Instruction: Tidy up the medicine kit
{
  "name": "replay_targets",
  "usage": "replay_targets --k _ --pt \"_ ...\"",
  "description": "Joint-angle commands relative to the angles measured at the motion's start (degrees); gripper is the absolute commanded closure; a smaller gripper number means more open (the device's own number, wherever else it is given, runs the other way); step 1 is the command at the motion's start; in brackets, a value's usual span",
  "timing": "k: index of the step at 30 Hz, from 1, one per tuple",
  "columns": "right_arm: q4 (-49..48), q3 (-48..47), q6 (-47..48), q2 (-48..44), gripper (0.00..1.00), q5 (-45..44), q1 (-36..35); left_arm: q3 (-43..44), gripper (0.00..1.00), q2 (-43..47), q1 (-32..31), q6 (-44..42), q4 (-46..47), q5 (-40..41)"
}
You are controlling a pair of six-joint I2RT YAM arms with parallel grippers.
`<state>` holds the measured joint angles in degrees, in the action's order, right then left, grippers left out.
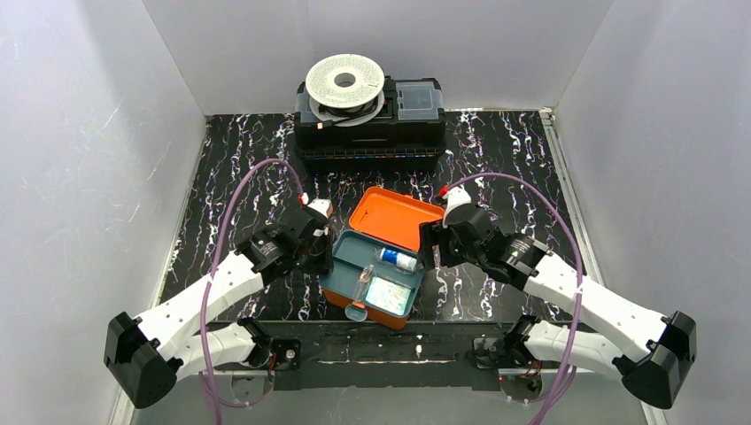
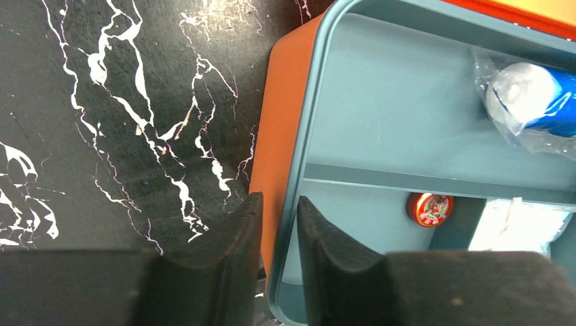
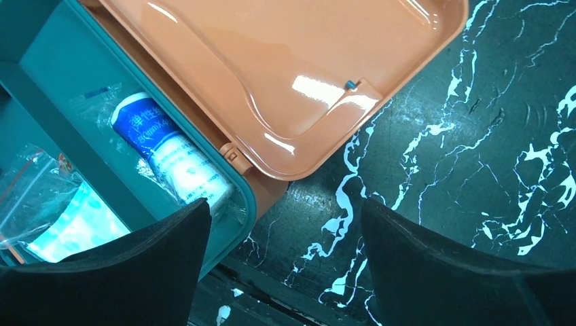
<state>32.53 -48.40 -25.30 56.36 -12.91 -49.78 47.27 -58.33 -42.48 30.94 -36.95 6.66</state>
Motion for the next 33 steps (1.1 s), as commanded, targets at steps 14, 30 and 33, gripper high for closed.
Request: replay_targets --k 14,30,33 --pt "-6.0 4.4 -15.5 -6.3 0.08 -4.2 5.0 -0.9 1.00 2.2 0.2 5.2 -6.0 10.0" --pt "-20.9 5.5 -22.9 -0.9 0.07 4.2 12.6 -0.2 1.00 4.7 0.2 4.5 -11.0 8.0" --pt "-26.2 6.1 -23.2 1.3 0.07 7.9 14.5 0.3 1.00 4.8 0.2 3.9 -11.8 7.1"
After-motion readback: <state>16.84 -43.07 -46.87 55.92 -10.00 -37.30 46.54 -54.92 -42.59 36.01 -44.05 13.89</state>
